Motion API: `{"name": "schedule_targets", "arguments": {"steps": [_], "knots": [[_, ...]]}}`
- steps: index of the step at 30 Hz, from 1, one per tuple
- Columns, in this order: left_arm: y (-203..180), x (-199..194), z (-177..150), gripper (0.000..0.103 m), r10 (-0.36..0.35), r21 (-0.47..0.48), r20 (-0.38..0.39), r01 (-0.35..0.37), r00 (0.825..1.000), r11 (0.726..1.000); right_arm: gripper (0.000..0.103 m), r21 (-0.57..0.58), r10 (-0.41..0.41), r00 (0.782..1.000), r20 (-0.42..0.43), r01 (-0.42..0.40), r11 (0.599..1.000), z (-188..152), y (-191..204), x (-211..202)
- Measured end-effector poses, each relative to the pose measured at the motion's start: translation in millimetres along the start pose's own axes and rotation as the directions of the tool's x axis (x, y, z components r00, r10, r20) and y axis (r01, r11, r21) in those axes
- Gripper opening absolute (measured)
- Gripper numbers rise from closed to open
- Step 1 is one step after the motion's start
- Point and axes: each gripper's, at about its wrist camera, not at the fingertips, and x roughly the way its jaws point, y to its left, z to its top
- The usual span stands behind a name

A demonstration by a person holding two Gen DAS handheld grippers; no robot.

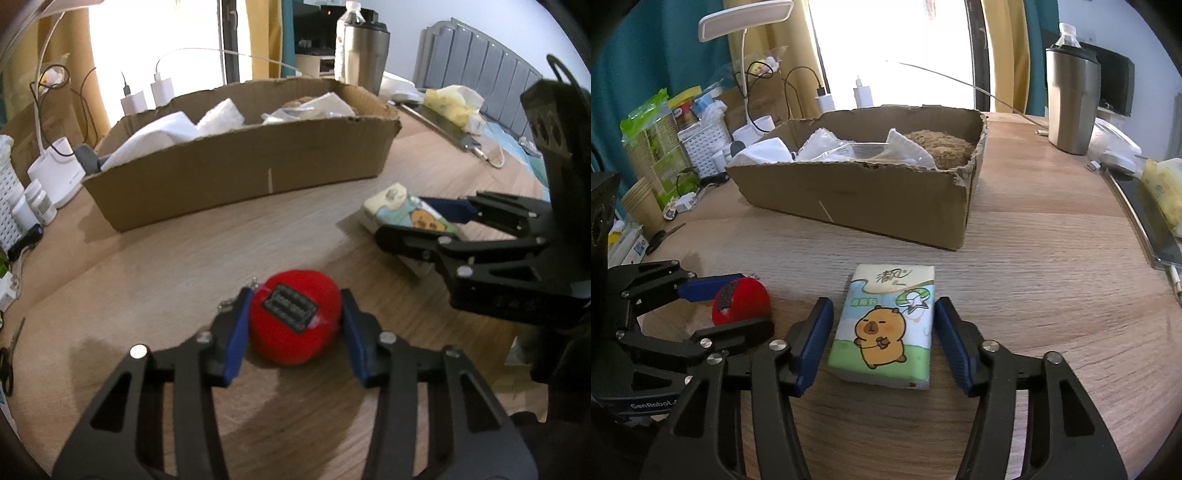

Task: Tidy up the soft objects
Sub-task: 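Lift the red ball and tissue pack and carry both over the box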

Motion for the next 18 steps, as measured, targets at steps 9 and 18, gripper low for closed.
{"name": "schedule_targets", "arguments": {"steps": [9, 18], "knots": [[3, -10, -3, 0.045, -0.039, -0.022, 0.018, 0.039, 0.999, 0.999, 0.053, -0.026, 0.02, 1.0, -0.003, -0.02, 0.999, 0, 10, -4], [10, -25, -3, 0.045, -0.053, -0.045, 0.06, 0.056, 0.997, 0.997, 0.053, -0.047, 0.014, 1.0, 0.009, -0.013, 0.999, 5, 23, -12]]}}
